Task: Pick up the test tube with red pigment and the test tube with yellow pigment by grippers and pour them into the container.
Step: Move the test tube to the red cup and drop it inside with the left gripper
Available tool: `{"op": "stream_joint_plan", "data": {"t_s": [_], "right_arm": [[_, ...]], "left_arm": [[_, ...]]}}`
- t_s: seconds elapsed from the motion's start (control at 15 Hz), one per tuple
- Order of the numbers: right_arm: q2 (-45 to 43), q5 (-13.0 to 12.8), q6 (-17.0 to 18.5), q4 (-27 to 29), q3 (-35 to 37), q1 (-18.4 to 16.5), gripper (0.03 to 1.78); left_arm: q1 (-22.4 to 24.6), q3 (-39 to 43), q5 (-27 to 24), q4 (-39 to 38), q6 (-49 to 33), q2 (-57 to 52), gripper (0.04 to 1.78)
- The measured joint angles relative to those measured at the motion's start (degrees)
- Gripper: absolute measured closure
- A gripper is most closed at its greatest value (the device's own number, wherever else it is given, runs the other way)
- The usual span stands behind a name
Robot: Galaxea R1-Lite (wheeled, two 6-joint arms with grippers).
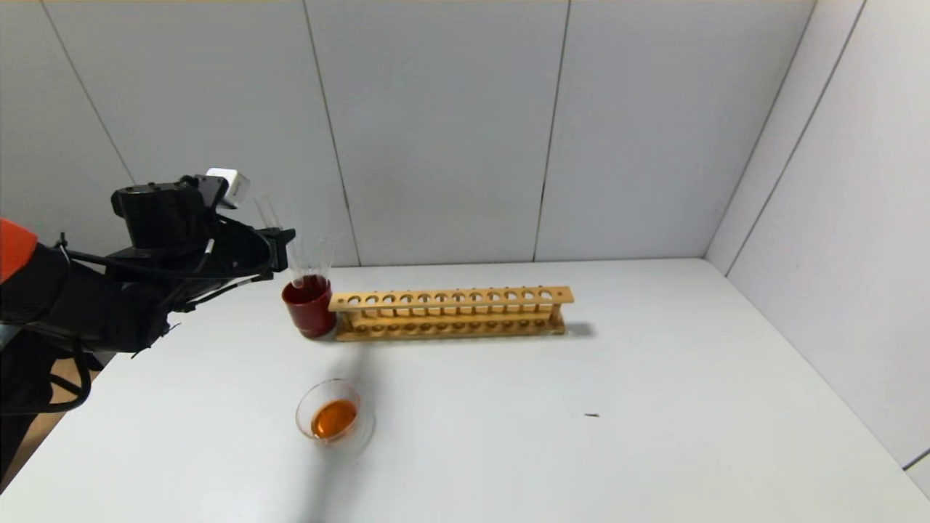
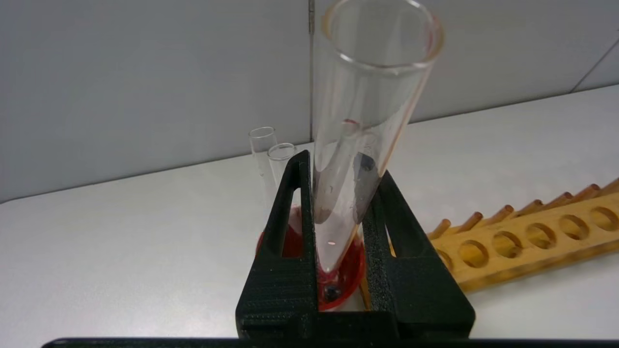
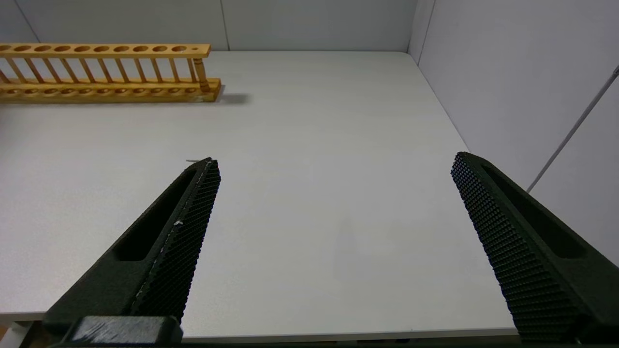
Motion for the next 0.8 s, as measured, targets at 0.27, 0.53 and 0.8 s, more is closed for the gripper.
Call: {"op": "stream_joint_plan", "data": {"t_s": [0.27, 0.53, 0.8], "right_arm": [[0.0, 0.0, 0.0, 0.0, 0.0, 0.0, 0.06], [0.0, 0.0, 0.0, 0.0, 0.0, 0.0, 0.06], [0.0, 0.0, 0.0, 0.0, 0.0, 0.0, 0.06]], "left_arm": [[0.6, 1.9, 0.0, -2.3, 0.4, 2.1, 1.50], [2.5, 2.4, 0.0, -2.6, 0.5, 3.9, 1.50], [2.9, 2.0, -0.1, -3.5, 0.4, 5.6, 1.50]]}}
